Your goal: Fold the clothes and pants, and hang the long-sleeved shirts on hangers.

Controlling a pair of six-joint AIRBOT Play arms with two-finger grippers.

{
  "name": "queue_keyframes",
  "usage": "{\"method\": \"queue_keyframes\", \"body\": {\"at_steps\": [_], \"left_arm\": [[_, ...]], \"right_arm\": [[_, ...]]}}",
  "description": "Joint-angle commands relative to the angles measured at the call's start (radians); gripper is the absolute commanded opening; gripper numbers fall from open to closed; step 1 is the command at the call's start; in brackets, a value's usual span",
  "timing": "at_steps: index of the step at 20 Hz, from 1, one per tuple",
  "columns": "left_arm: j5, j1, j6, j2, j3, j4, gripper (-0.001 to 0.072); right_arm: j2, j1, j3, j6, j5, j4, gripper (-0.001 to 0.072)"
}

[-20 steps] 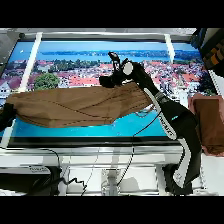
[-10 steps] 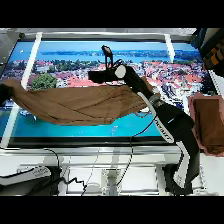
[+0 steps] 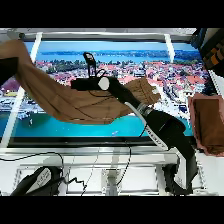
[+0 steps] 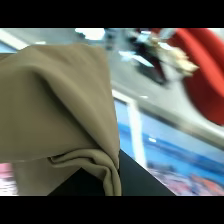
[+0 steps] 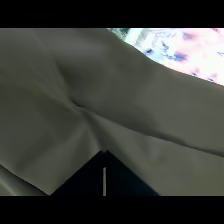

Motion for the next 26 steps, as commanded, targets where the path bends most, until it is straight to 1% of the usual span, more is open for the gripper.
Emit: {"method": "queue_keyframes", "body": {"at_steps": [1,2,3,7,9,11,12,13,15,17,18,19,20,23,24,25,26], "left_arm": [[0.003,-0.124,-0.119,0.052,0.001,0.000,0.0017],[0.004,-0.148,-0.151,0.051,0.001,0.000,0.0017],[0.004,-0.164,-0.162,0.051,0.001,0.000,0.0017],[0.013,-0.182,-0.161,0.050,-0.002,0.002,0.0017],[0.060,-0.180,-0.160,0.050,-0.005,0.071,0.0017],[0.084,-0.180,-0.161,0.045,-0.007,0.267,0.0017],[0.084,-0.181,-0.161,0.037,-0.007,0.357,0.0017],[0.084,-0.182,-0.161,0.024,-0.007,0.414,0.0017],[0.084,-0.192,-0.159,-0.021,-0.007,0.454,0.0017],[0.097,-0.220,-0.142,-0.077,-0.007,0.454,0.0017],[0.133,-0.243,-0.141,-0.100,-0.007,0.454,0.0017],[0.203,-0.271,-0.141,-0.115,-0.007,0.455,0.0016],[0.304,-0.297,-0.141,-0.118,-0.007,0.455,0.0015],[0.671,-0.354,-0.142,-0.091,-0.006,0.454,0.0015],[0.751,-0.363,-0.142,-0.075,-0.006,0.454,0.0015],[0.798,-0.369,-0.142,-0.054,-0.006,0.454,0.0015],[0.810,-0.371,-0.134,-0.035,-0.006,0.454,0.0015]], "right_arm": [[-0.016,0.087,0.000,-0.001,-0.071,-0.007,0.0025],[-0.024,0.109,0.000,-0.001,-0.071,-0.020,0.0026],[-0.033,0.132,0.000,-0.001,-0.074,-0.026,0.0026],[-0.053,0.166,0.000,-0.001,-0.087,-0.048,0.0026],[-0.048,0.145,0.000,-0.001,-0.063,-0.090,0.0027],[-0.037,0.100,0.000,-0.005,0.037,-0.101,0.0028],[-0.027,0.068,0.000,-0.012,0.123,-0.105,0.0028],[-0.014,0.032,0.000,-0.012,0.220,-0.114,0.0028],[0.021,-0.044,0.000,-0.012,0.406,-0.126,0.0028],[0.066,-0.124,0.000,-0.014,0.528,-0.126,0.0028],[0.092,-0.162,0.000,-0.021,0.549,-0.125,0.0028],[0.124,-0.199,0.000,-0.037,0.553,-0.123,0.0028],[0.154,-0.232,0.000,-0.038,0.552,-0.123,0.0028],[0.245,-0.314,0.000,-0.040,0.552,-0.125,0.0028],[0.270,-0.334,0.000,-0.059,0.551,-0.125,0.0028],[0.291,-0.347,0.000,-0.075,0.550,-0.126,0.0028],[0.304,-0.355,0.000,-0.084,0.549,-0.126,0.0028]]}}
